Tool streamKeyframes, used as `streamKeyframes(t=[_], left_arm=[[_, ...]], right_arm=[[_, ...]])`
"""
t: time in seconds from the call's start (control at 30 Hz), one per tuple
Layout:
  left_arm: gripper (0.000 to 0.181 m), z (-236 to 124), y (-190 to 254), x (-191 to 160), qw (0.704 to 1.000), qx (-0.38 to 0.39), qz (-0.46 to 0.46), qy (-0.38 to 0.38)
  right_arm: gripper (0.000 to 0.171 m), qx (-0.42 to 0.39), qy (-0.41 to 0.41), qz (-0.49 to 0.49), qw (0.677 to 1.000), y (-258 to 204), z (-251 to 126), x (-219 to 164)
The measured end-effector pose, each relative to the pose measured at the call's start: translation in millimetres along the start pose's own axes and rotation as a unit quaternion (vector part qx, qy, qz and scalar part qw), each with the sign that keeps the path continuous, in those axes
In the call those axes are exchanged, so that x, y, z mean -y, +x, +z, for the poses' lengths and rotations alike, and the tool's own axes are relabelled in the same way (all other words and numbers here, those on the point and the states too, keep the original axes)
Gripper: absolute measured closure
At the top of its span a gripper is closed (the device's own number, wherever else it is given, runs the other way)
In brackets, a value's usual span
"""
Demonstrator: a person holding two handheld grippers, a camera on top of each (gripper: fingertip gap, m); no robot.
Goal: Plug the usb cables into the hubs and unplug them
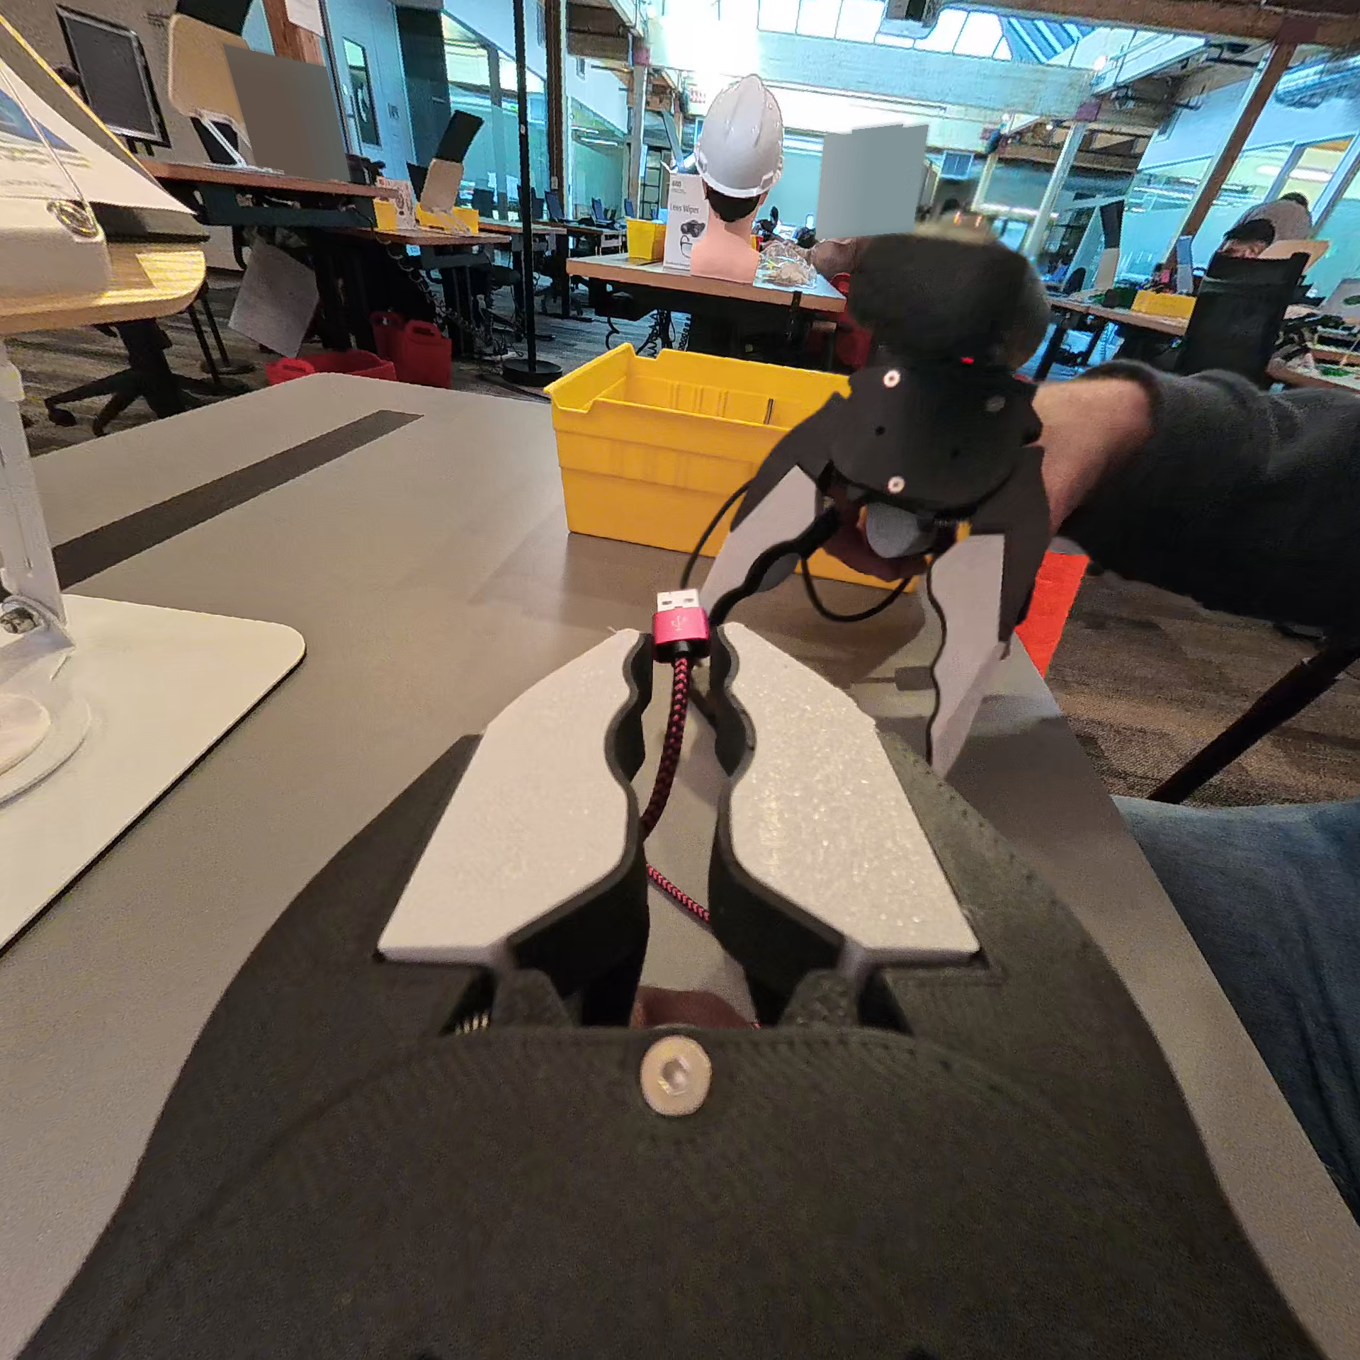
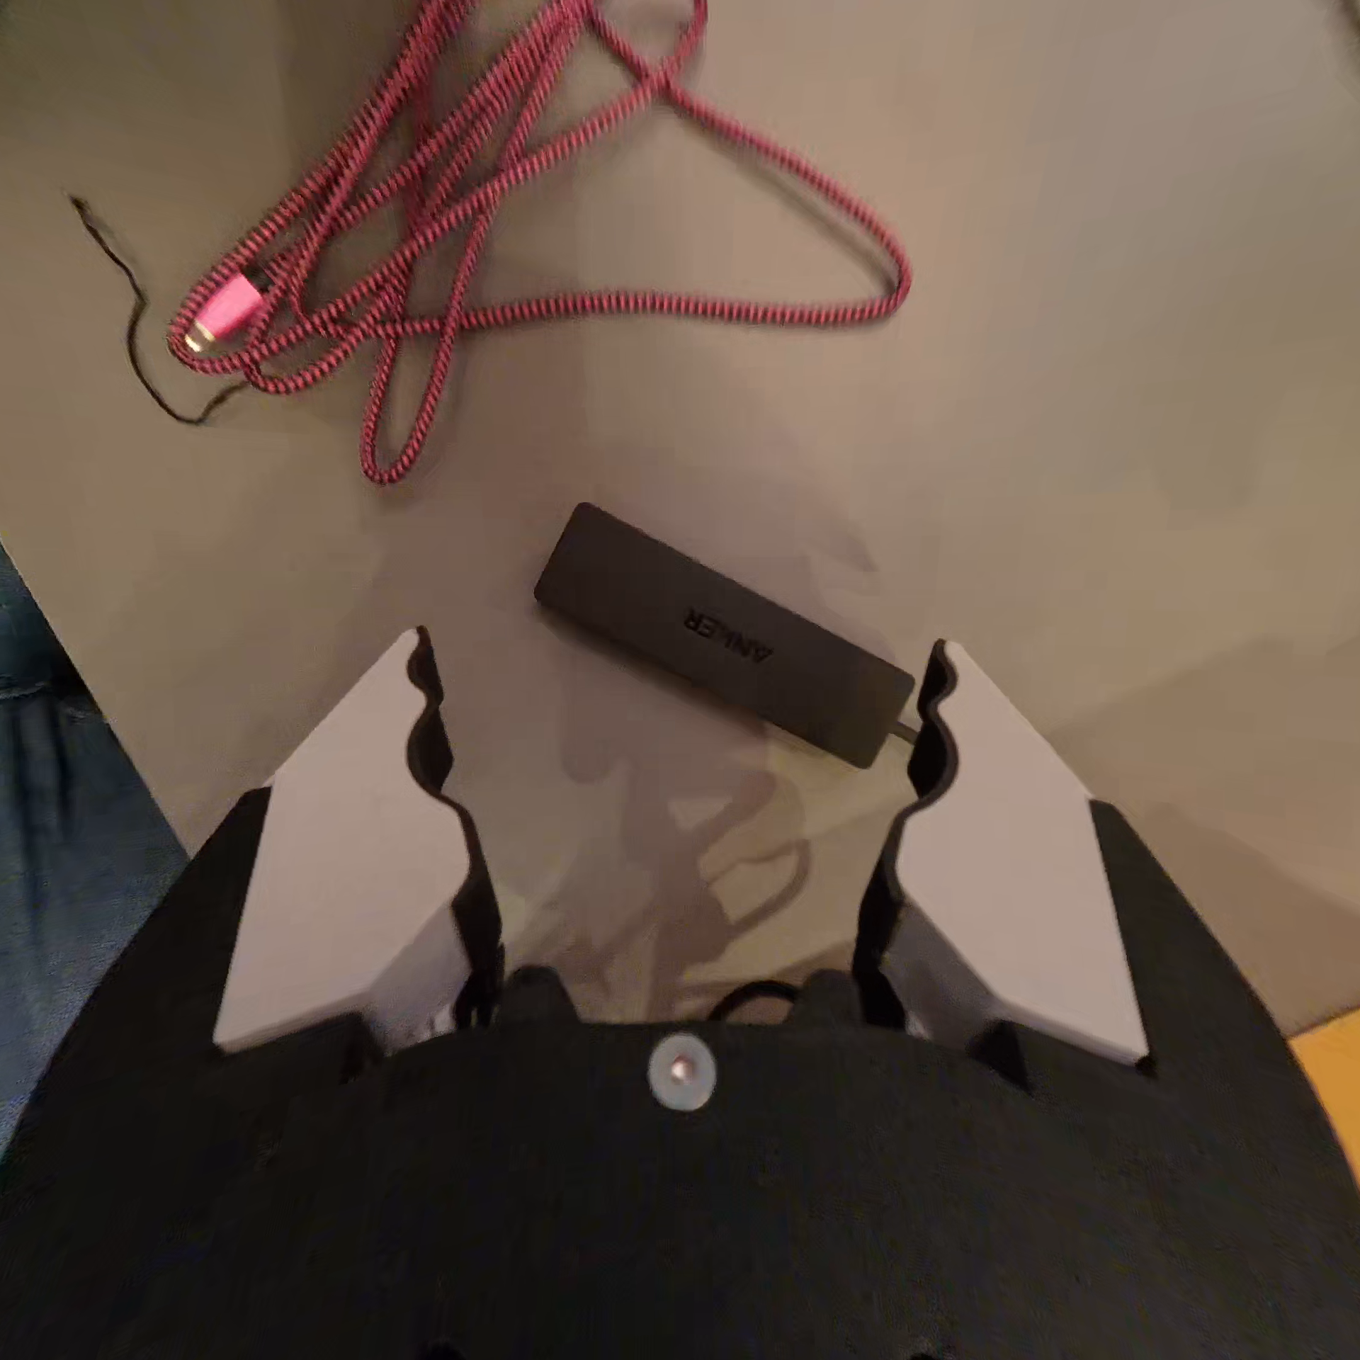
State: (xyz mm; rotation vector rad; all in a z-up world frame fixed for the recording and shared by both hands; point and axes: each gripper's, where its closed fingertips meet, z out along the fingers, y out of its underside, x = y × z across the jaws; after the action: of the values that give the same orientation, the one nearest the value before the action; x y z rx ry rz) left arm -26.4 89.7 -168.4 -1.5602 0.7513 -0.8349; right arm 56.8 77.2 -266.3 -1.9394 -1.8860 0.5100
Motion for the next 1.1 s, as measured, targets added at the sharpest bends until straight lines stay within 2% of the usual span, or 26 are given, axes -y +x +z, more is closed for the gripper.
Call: streamKeyframes(t=[0.13, 0.23, 0.3, 0.4, 0.47, 0.53, 0.57, 0.63, 0.67, 0.8, 0.83, 0.87, 0.93, 1.0, 1.03, 1.07, 1.1], left_arm=[[0.167, 2, 1, -2, 1.000, -0.004, 0.000, -0.002], [0.167, 1, 1, -1, 1.000, -0.005, -0.001, 0.000], [0.167, 1, 1, -1, 1.000, -0.006, -0.001, 0.002], [0.167, 1, 2, -1, 1.000, -0.006, 0.000, 0.003], [0.167, 0, 1, 0, 1.000, -0.005, -0.001, 0.006], [0.167, -1, 0, 1, 1.000, -0.005, -0.003, 0.010], [0.167, -1, -1, 1, 1.000, -0.003, -0.004, 0.011], [0.167, -2, -1, 1, 1.000, -0.003, -0.005, 0.013], [0.167, -2, -1, 1, 1.000, -0.003, -0.005, 0.013], [0.167, 1, 0, 0, 1.000, -0.007, -0.003, 0.010], [0.167, 2, 0, -1, 1.000, -0.007, -0.003, 0.009], [0.167, 2, 0, -1, 1.000, -0.008, -0.003, 0.009], [0.167, 2, 0, -1, 1.000, -0.007, -0.004, 0.010], [0.167, 0, 0, -1, 1.000, -0.006, -0.005, 0.012], [0.167, -1, -1, 0, 1.000, -0.005, -0.005, 0.013], [0.167, -1, -2, 0, 1.000, -0.005, -0.006, 0.015], [0.167, -2, -2, 1, 1.000, -0.004, -0.006, 0.016]], right_arm=[[0.036, -0.038, -0.013, 0.057, 0.998, -2, -1, -9], [0.048, -0.065, -0.007, 0.079, 0.995, 1, -3, -11], [0.059, -0.017, 0.002, 0.075, 0.997, -14, 1, -11], [0.060, 0.038, 0.088, 0.024, 0.995, -29, -4, 17], [0.064, 0.099, 0.188, 0.053, 0.976, -33, -21, 51], [0.067, 0.164, 0.282, 0.120, 0.938, -23, -46, 80], [0.071, 0.206, 0.341, 0.162, 0.903, -13, -65, 95], [0.077, 0.273, 0.499, 0.248, 0.784, 23, -120, 118], [0.073, 0.288, 0.552, 0.273, 0.734, 40, -140, 120], [0.080, 0.282, 0.690, 0.228, 0.627, 67, -196, 116], [0.079, 0.255, 0.710, 0.208, 0.623, 71, -203, 117], [0.079, 0.218, 0.714, 0.177, 0.641, 71, -203, 122], [0.074, 0.167, 0.695, 0.118, 0.689, 67, -196, 137], [0.066, 0.107, 0.632, 0.035, 0.767, 54, -178, 156], [0.066, 0.069, 0.605, -0.004, 0.793, 51, -173, 164], [0.064, 0.041, 0.602, -0.037, 0.797, 48, -178, 172], [0.052, 0.006, 0.604, -0.067, 0.794, 48, -186, 180]])
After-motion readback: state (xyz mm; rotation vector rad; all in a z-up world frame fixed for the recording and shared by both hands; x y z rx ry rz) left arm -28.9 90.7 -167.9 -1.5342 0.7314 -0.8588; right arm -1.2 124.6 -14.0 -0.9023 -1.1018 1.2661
